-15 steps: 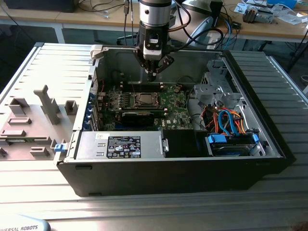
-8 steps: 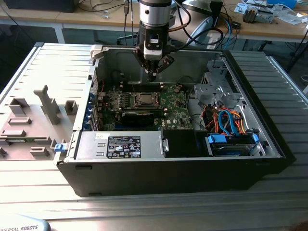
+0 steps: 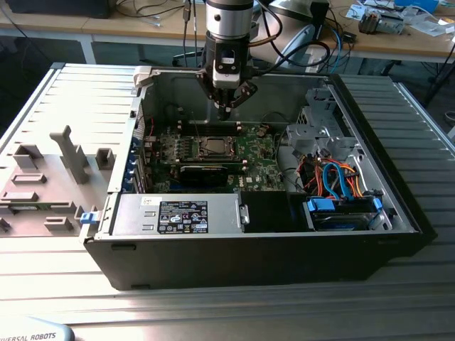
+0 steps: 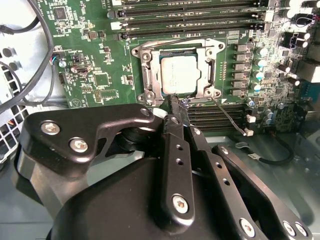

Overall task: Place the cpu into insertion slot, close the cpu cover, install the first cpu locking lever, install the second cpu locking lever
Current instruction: 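Install the first cpu locking lever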

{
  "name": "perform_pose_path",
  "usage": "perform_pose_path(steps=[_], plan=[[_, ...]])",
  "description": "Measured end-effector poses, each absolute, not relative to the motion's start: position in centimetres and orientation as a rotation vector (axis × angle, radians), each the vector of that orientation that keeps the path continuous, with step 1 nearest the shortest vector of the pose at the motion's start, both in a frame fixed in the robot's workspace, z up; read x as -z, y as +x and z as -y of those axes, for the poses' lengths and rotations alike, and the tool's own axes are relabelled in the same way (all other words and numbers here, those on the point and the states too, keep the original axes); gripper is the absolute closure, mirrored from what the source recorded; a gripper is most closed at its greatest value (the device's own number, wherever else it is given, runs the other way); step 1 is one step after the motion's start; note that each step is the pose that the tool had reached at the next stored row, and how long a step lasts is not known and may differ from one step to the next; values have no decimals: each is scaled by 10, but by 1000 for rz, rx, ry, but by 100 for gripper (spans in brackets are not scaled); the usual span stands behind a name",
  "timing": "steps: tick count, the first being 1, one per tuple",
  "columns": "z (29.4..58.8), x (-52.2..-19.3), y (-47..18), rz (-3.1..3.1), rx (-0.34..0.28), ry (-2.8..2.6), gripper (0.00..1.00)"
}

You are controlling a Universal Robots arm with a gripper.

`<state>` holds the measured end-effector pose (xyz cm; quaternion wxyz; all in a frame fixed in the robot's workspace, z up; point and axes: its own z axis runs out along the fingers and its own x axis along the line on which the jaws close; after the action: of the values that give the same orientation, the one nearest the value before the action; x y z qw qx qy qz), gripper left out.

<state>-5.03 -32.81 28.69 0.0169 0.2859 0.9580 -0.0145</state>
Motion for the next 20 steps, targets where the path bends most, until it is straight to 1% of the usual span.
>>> perform_pose_path(steps=[20], plan=[[328,-287,-50,-3000,44,807,89]])
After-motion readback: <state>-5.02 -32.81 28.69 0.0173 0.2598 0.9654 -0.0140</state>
